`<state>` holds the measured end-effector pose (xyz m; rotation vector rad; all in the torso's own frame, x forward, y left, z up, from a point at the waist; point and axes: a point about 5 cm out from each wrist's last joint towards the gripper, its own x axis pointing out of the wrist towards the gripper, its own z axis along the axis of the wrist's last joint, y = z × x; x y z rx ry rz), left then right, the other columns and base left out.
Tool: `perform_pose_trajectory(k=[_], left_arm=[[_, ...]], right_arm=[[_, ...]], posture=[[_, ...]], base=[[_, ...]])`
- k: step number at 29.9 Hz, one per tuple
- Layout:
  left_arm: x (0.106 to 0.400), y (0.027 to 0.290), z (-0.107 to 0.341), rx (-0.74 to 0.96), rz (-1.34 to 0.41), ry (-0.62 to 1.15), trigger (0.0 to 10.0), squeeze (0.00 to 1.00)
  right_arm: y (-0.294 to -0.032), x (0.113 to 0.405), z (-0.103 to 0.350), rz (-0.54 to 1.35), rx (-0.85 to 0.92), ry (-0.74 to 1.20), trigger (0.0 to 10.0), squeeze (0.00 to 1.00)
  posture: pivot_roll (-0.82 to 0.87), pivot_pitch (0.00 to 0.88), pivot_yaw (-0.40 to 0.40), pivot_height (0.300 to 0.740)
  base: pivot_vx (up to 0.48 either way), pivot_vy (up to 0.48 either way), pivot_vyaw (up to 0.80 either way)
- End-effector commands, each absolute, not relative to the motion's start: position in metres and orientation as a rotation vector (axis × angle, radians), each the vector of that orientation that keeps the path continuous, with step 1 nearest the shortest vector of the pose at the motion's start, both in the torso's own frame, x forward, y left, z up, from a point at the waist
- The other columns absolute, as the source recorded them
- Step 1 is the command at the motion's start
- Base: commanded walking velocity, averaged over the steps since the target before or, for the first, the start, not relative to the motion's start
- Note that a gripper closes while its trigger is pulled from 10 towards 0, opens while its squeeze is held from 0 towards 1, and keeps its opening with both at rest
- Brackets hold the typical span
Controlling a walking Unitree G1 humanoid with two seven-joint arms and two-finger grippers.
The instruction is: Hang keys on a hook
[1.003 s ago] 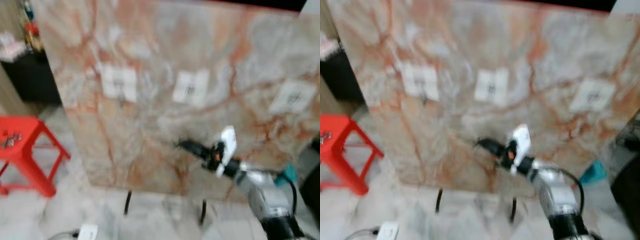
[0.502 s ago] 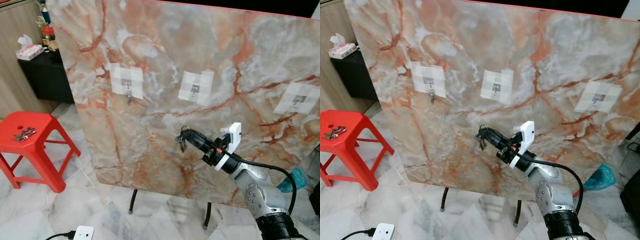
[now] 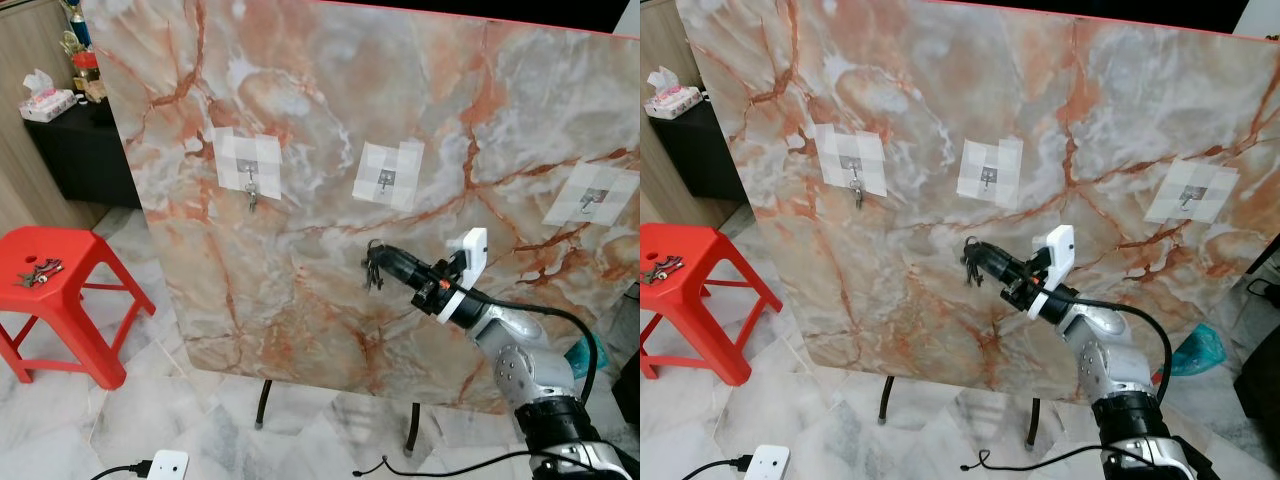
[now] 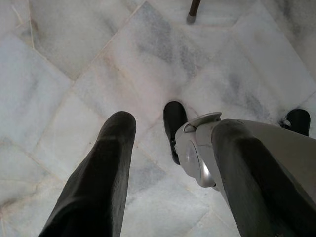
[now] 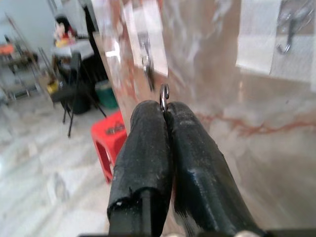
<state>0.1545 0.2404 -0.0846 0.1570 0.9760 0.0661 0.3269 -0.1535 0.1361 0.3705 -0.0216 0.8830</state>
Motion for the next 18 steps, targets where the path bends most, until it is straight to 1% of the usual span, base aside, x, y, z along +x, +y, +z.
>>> perform_pose_trajectory(k=[1,10,18], left_arm=[[0.1538,0.2376,-0.0859,0.146,0.063,0.985,10.0,0.00],[0.1545,0.2395,-0.0851,0.155,0.060,0.986,10.0,0.00],[0.1539,0.2388,-0.0855,0.153,0.063,0.986,10.0,0.00]], right_arm=[[-0.1608,0.3287,0.1399,0.861,0.426,-0.058,10.0,0.00],[-0.1661,0.3275,0.1344,0.826,0.489,-0.067,10.0,0.00],[-0.1659,0.3271,0.1337,0.837,0.485,-0.058,10.0,0.00]], posture=[[0.04,0.000,-0.081,0.740],[0.04,0.000,-0.076,0.740],[0.04,0.000,-0.086,0.740]], base=[[0.000,0.000,0.00],[0.000,0.000,0.00],[0.000,0.000,0.00]])
